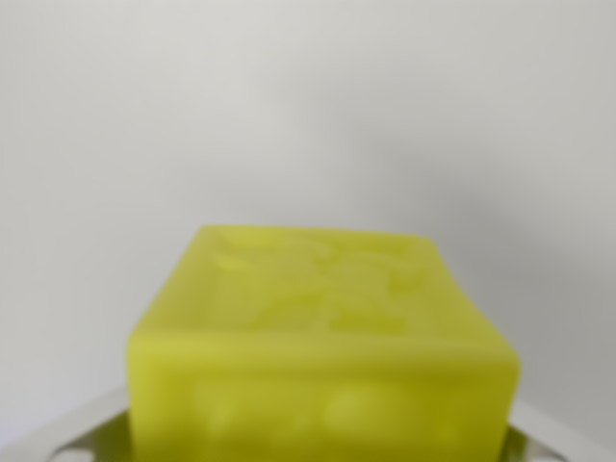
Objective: Pick yellow cube
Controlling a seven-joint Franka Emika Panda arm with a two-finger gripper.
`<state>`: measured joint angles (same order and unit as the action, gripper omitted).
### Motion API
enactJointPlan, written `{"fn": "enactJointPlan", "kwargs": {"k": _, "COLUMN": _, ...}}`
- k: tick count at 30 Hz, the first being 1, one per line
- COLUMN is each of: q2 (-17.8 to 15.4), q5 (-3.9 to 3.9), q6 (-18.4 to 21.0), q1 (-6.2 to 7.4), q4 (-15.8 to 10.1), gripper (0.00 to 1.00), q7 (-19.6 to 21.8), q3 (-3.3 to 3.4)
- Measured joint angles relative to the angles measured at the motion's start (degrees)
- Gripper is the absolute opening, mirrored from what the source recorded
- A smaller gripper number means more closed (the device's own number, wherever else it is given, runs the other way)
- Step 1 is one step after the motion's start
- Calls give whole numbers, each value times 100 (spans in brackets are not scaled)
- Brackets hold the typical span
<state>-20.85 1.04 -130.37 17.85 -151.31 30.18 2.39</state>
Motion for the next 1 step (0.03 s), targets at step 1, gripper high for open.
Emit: {"fn": "enactJointPlan", "kwargs": {"k": 1, "q2": 0, "q5": 0, "q6": 0, "q1": 0, "q4": 0, "gripper": 0, "q7": 0, "q3": 0}}
